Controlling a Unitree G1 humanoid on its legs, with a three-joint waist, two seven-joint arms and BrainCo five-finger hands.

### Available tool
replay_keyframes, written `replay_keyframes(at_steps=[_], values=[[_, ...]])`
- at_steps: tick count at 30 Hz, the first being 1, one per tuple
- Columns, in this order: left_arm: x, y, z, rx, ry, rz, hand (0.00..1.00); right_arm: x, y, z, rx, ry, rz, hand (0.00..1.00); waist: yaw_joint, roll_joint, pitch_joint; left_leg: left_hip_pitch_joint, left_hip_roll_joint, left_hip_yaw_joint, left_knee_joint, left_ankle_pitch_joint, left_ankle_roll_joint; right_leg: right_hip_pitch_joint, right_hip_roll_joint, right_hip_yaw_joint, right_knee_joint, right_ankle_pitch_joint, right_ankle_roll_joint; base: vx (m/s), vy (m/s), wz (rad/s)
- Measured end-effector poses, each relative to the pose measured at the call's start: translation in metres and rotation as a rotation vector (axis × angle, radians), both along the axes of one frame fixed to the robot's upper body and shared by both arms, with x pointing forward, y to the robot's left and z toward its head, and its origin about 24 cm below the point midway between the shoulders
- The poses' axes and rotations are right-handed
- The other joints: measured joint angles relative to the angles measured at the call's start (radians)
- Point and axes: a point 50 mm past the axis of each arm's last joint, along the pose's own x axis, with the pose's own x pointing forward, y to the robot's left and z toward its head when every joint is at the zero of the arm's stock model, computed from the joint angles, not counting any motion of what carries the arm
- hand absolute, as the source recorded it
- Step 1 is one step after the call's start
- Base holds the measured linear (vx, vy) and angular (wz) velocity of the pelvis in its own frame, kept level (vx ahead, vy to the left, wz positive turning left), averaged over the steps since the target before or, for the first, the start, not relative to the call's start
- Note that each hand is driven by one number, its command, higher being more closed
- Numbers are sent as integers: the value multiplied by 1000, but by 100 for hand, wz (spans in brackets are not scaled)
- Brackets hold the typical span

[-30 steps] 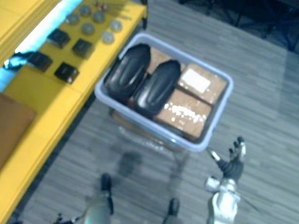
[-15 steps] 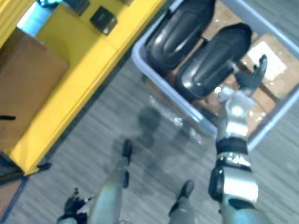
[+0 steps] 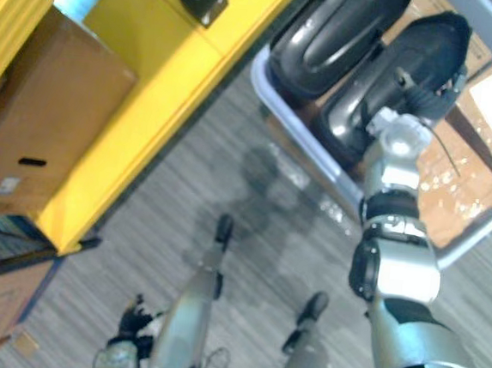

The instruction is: Walk over and take plastic housings, then place them on the shelf

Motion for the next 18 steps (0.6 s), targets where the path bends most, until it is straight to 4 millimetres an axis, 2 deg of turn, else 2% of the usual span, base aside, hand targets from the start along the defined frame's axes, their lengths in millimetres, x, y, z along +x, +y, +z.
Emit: replay_keyframes(at_steps=[13, 14, 18], values=[[2, 1, -3, 1, 25, 42, 0, 2, 14, -2, -82, 43, -33, 0, -4, 0, 0, 40, 6, 26, -96, 58, -4, -19, 0, 4, -10, 0, -1, -15, 12, -6], [3, 1, -3, -4, 23, 49, 0, 2, 14, -3, -82, 44, -34, 100, -4, 0, 0, 40, 6, 25, -100, 60, -4, -20, 1, 3, -10, -1, -1, -29, 36, 4], [4, 0, -2, -5, 23, 49, 0, 4, 16, -5, -97, 65, -35, 100, -3, 0, 0, 40, 5, 22, -102, 63, -4, -20, 1, 1, -9, -1, -1, -16, 26, 2]])
